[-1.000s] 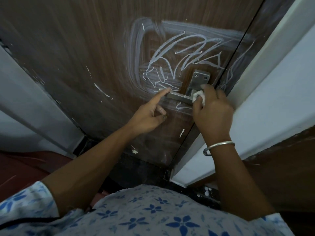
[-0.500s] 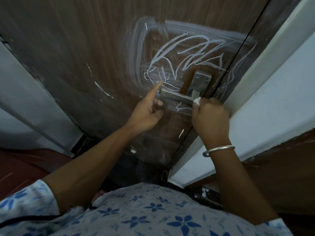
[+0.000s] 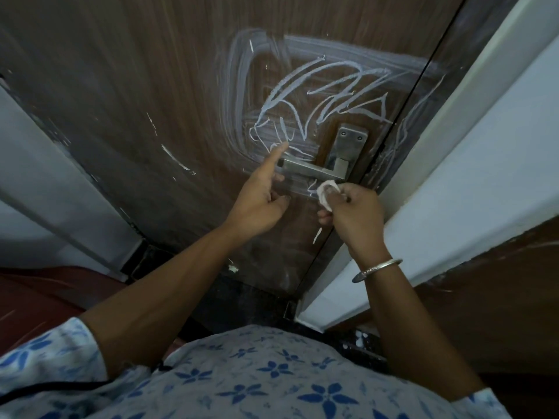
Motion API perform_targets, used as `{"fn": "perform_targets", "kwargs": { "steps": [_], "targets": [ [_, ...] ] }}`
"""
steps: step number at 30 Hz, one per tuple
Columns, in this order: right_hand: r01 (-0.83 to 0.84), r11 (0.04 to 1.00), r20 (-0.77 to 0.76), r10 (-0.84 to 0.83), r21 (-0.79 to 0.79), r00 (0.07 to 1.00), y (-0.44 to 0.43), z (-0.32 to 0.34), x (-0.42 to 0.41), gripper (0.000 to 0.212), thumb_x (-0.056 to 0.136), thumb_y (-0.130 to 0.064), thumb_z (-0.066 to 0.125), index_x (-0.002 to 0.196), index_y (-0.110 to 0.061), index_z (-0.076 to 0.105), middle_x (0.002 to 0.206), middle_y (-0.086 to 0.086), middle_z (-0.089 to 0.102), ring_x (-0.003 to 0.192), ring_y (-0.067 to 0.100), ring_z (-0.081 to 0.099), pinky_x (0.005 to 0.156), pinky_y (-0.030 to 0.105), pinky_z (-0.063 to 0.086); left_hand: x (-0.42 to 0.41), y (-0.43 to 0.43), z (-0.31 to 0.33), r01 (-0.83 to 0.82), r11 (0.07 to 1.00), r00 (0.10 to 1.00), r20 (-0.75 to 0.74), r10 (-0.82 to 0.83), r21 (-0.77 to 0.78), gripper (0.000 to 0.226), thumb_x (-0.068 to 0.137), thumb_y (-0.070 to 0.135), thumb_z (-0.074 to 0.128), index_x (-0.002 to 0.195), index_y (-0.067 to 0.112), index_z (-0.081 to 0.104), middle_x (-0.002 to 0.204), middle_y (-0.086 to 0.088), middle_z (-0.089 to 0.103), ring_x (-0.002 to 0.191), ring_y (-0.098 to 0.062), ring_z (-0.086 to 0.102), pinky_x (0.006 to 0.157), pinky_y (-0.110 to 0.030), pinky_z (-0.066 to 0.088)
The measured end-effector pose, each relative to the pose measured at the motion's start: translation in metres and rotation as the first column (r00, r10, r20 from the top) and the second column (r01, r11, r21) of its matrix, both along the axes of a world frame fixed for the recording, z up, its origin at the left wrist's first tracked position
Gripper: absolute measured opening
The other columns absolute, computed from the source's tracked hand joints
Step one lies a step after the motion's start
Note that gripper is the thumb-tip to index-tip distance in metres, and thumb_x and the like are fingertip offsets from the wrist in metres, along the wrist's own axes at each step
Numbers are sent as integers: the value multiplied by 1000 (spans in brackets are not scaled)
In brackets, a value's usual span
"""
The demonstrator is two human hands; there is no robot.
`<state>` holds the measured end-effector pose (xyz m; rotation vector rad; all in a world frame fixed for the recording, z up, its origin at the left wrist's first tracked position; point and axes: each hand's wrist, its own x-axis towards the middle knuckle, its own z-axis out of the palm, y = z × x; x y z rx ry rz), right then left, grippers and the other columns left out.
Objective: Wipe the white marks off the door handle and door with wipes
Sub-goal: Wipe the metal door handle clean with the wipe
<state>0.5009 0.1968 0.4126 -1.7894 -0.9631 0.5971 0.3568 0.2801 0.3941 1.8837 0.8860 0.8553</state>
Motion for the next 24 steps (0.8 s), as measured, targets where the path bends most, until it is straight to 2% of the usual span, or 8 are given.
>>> {"fn": "perform_targets", "kwargs": {
  "steps": [2,3,5,7,11,16,19,24],
  "targets": [
    [-20,998,298,3,53,955,0,6,-7,22,90,-29,54,86,-12,67,66,8,67,58,23,65,59,34,53,0,1,0,-4,1000,1000,-2,4,-8,94,79,1,59,127,69,15,100,14,49,59,0,50,55,-21,49],
    [-21,995,457,-27,98,889,0,10,-8,24,89,-30,53,92,-9,66,71,12,68,63,28,65,58,31,50,-1,2,1,-15,1000,1000,-13,15,-4,94,79,1,59,131,65,14,99,15,48,59,-1,50,54,-22,49],
    [-15,987,622,-89,159,778,3,20,-7,25,88,-28,56,104,-10,60,81,15,69,70,35,64,59,34,51,-2,3,1,-35,999,999,-32,35,0,92,79,2,60,138,54,12,99,16,48,59,-3,50,54,-25,49],
    [-33,988,666,-78,152,742,6,27,-4,24,88,-23,59,107,-9,54,85,16,67,75,37,62,59,40,52,-4,2,1,-46,999,999,-26,45,-12,92,79,3,61,139,52,11,99,17,49,58,-4,51,53,-26,50],
    [-61,993,806,-46,101,590,13,24,-1,18,89,-12,55,105,-6,58,92,21,64,84,38,57,66,38,44,-10,0,4,-70,998,997,-13,70,-9,94,80,4,62,125,69,10,100,14,50,65,-15,55,55,-23,50],
    [-45,998,817,-14,50,577,21,28,9,24,84,1,54,107,0,61,108,24,57,89,42,57,76,39,47,-15,2,0,-92,995,996,-7,92,-46,87,79,3,62,140,44,16,96,14,50,56,-3,51,47,-15,44],
    [-88,996,846,64,-20,529,24,29,9,27,86,1,53,112,-3,60,108,23,60,95,40,56,77,39,47,-16,1,0,-87,994,996,-12,87,-61,86,80,2,62,142,40,16,97,11,50,59,-9,53,49,-18,46],
    [-59,996,891,83,-63,447,27,29,6,30,88,-1,47,116,-8,57,108,21,60,98,37,53,77,39,46,-15,-2,2,-68,994,998,-16,67,-82,84,81,2,60,142,38,16,97,10,49,64,-15,53,55,-26,49]
  ]
}}
